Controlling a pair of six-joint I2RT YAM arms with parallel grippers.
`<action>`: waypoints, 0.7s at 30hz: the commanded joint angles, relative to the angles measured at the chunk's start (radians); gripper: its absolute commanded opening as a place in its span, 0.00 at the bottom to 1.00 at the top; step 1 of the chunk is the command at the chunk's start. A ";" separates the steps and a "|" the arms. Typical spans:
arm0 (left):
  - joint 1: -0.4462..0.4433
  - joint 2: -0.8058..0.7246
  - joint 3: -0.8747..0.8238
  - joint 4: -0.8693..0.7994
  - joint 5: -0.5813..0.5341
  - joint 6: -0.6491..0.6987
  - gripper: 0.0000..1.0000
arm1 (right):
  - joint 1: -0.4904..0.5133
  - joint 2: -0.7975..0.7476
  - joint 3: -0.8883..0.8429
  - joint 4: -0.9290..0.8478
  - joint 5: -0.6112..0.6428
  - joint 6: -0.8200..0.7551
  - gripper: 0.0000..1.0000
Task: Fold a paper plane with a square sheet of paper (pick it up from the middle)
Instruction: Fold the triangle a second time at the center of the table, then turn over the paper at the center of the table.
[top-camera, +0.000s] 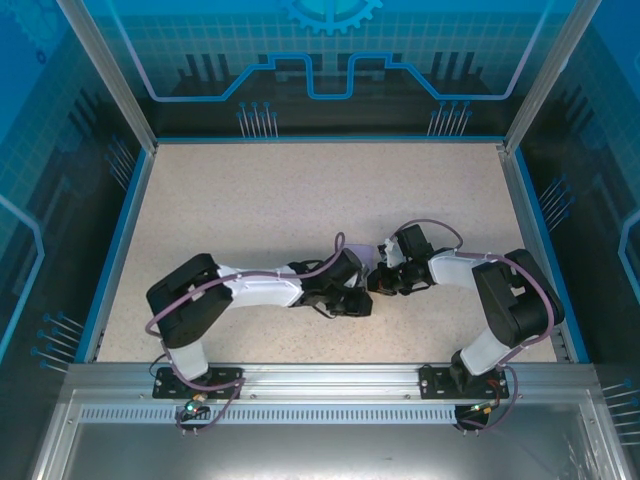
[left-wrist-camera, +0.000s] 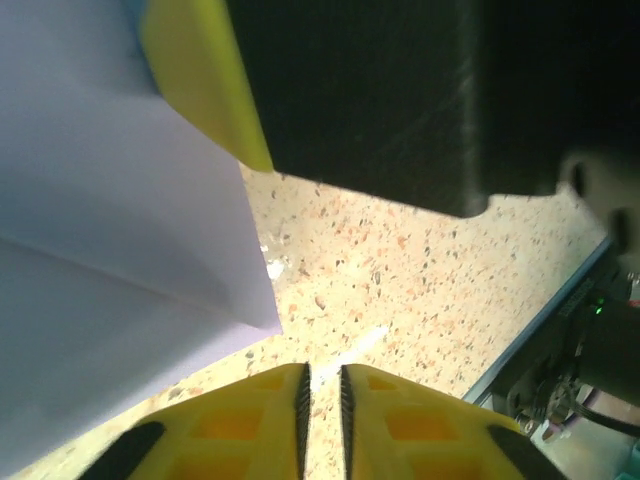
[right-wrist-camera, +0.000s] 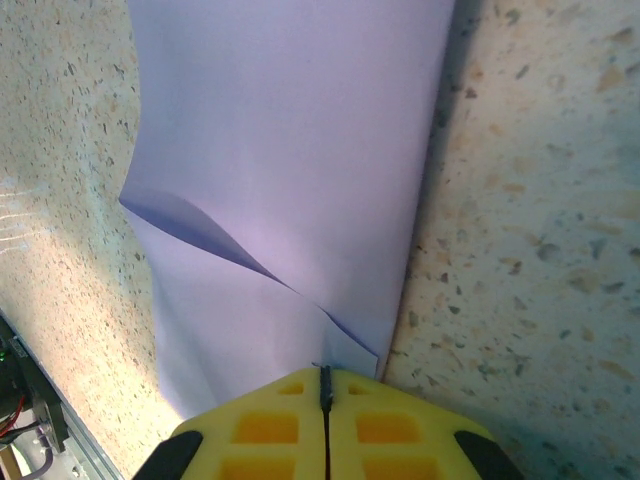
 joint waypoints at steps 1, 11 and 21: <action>0.038 -0.089 0.029 -0.139 -0.130 0.008 0.31 | -0.014 -0.007 -0.021 -0.011 0.008 -0.013 0.07; 0.108 -0.097 -0.037 -0.039 -0.284 -0.066 0.45 | -0.013 -0.047 -0.012 0.000 -0.015 -0.005 0.13; 0.116 -0.040 -0.062 0.067 -0.263 -0.115 0.50 | -0.012 -0.097 0.012 -0.049 -0.004 -0.013 0.18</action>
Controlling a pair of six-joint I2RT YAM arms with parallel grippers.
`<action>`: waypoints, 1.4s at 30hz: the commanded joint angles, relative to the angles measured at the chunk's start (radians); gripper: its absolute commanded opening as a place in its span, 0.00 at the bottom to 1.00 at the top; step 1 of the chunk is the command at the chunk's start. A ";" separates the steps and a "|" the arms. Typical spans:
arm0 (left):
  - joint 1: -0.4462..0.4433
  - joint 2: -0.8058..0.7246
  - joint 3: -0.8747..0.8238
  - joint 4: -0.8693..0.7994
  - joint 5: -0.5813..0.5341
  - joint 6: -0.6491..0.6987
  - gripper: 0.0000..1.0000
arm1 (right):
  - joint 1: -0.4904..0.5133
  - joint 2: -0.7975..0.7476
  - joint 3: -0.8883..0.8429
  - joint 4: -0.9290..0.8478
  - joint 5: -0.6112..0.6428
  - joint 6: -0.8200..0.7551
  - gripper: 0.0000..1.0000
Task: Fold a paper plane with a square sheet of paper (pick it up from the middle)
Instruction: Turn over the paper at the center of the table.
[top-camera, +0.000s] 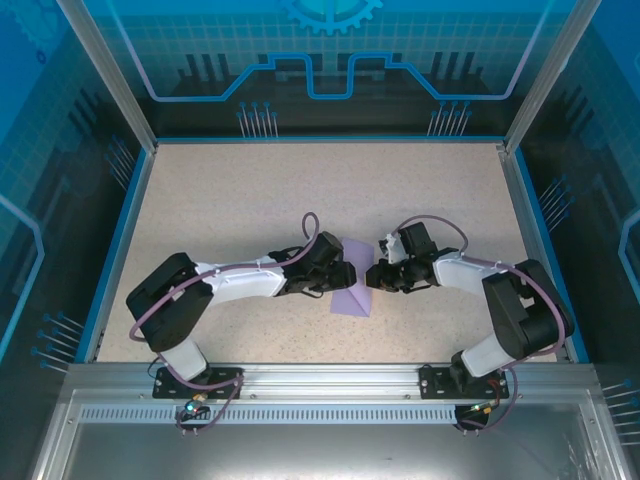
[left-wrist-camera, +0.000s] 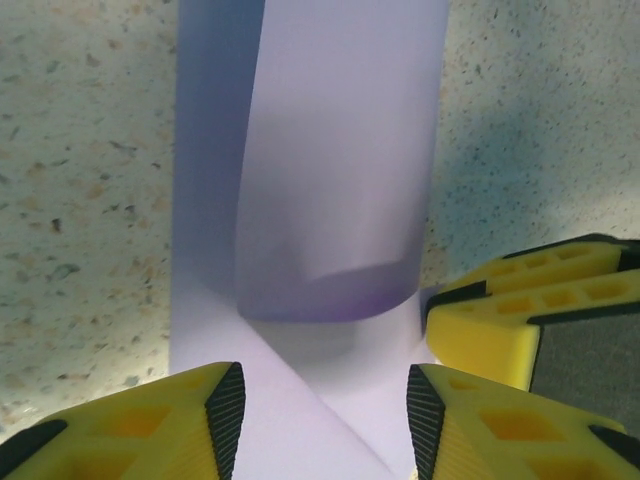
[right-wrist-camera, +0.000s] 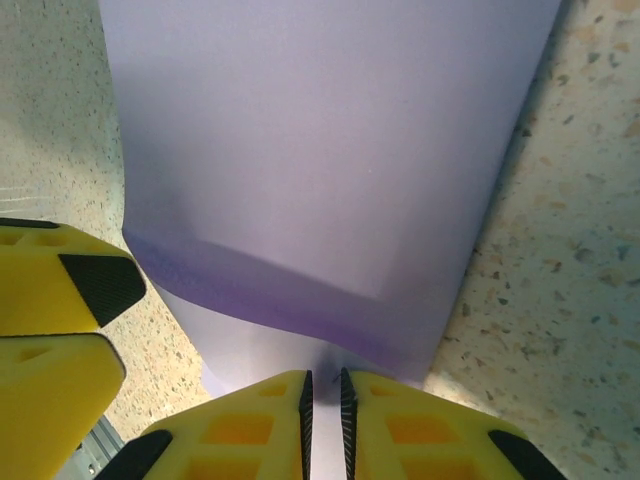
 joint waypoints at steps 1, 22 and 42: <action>0.003 0.030 -0.027 0.066 -0.006 -0.034 0.50 | -0.012 -0.019 0.012 -0.042 0.001 -0.013 0.18; 0.005 0.073 -0.117 0.331 0.035 -0.104 0.28 | -0.022 -0.029 0.003 -0.074 0.028 -0.037 0.19; 0.037 -0.100 -0.096 0.251 0.047 -0.131 0.10 | -0.129 -0.152 -0.073 0.043 -0.214 0.083 0.50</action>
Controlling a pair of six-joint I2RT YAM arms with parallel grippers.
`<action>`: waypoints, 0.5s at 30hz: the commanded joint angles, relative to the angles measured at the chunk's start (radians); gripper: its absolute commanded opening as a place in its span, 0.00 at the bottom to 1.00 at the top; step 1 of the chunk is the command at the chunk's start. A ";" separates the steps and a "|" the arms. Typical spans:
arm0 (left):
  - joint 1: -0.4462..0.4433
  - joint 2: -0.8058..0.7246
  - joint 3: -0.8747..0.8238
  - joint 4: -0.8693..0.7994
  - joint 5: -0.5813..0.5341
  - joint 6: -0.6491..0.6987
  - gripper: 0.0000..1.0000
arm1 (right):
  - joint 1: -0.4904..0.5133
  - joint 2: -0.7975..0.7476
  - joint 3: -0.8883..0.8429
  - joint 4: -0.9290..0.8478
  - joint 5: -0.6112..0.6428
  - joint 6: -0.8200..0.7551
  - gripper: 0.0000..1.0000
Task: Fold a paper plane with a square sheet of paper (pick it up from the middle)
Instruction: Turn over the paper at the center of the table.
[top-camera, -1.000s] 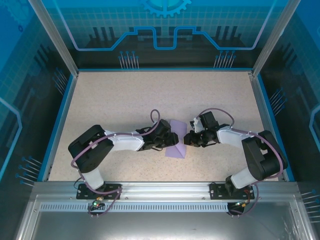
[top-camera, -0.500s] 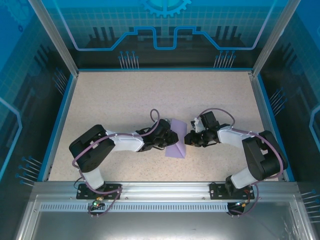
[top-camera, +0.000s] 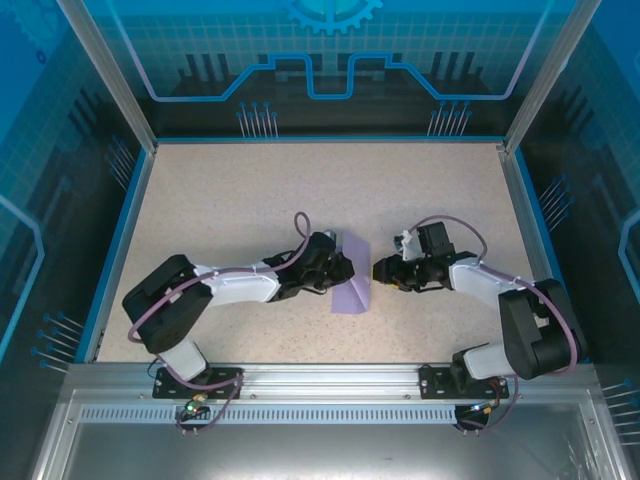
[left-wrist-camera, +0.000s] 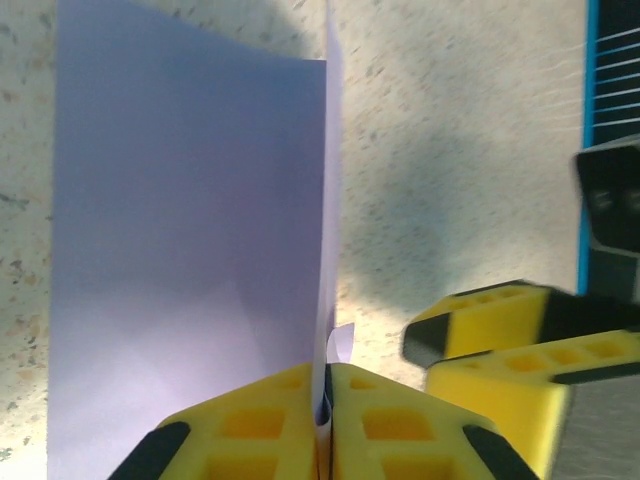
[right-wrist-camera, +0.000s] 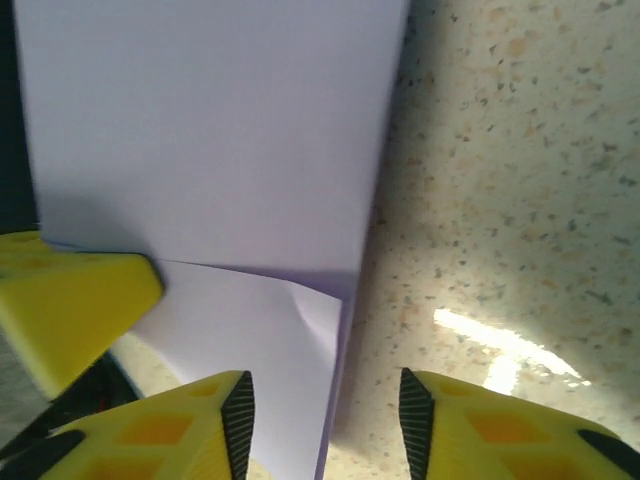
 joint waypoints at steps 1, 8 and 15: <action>0.022 -0.075 0.002 -0.022 0.025 -0.017 0.10 | -0.020 -0.029 -0.024 0.078 -0.140 0.070 0.53; 0.054 -0.157 0.015 -0.012 0.065 -0.036 0.10 | -0.030 -0.061 -0.085 0.344 -0.254 0.312 0.71; 0.084 -0.214 0.032 0.026 0.108 -0.060 0.10 | -0.030 -0.095 -0.110 0.542 -0.279 0.523 0.80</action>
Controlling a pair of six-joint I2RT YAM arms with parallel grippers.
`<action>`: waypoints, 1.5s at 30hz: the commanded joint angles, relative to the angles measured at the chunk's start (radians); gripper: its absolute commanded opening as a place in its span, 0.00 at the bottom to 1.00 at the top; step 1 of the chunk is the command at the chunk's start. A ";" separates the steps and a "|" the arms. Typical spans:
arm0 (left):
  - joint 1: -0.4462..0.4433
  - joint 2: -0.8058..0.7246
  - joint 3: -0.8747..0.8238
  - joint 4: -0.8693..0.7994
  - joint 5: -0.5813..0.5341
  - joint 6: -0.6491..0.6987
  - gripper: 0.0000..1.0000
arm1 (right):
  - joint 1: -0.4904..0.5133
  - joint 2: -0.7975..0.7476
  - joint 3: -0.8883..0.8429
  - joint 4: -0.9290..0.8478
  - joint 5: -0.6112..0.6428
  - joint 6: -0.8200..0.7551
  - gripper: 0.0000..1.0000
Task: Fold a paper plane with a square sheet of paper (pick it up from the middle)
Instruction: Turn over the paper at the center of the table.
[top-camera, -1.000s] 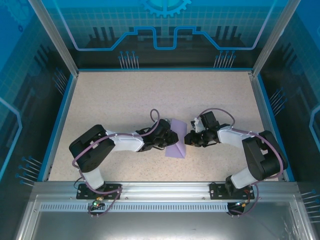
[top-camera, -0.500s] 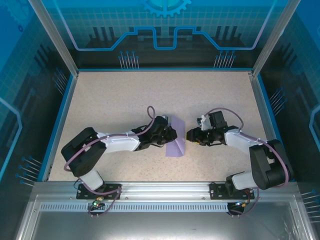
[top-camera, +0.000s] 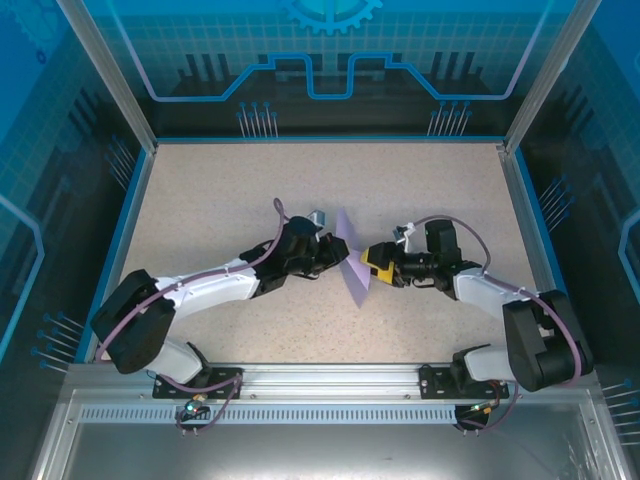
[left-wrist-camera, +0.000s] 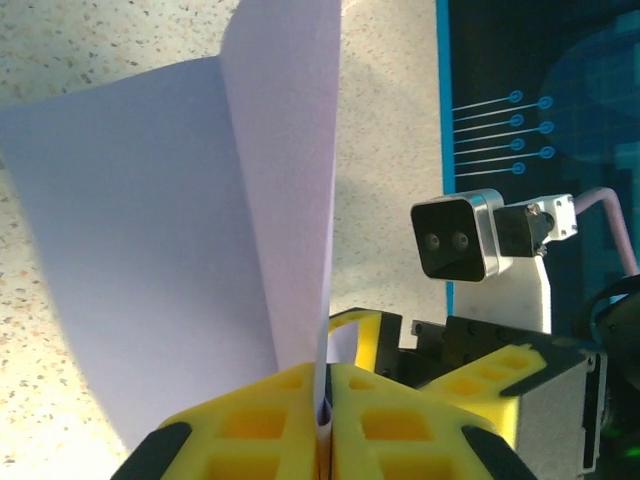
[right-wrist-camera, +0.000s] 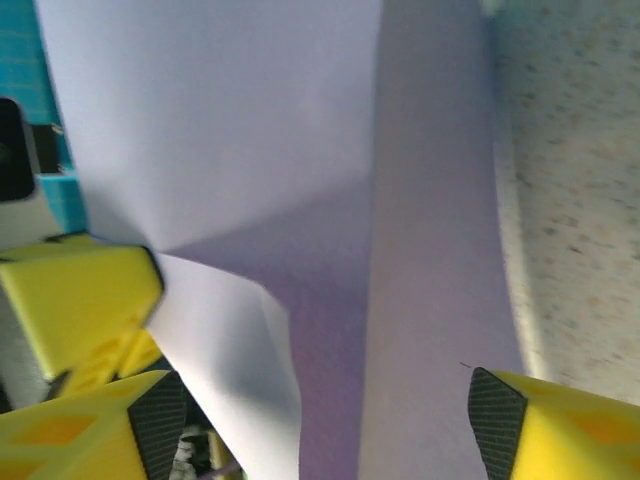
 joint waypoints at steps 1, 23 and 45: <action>0.024 -0.045 0.035 0.025 0.047 -0.023 0.10 | -0.015 -0.027 -0.028 0.162 -0.047 0.160 0.80; 0.053 -0.007 -0.018 0.191 0.102 -0.075 0.14 | 0.003 -0.089 -0.003 0.332 -0.043 0.383 0.81; 0.058 0.017 -0.073 0.221 0.108 -0.060 0.22 | -0.012 -0.099 0.019 0.161 -0.058 0.259 0.44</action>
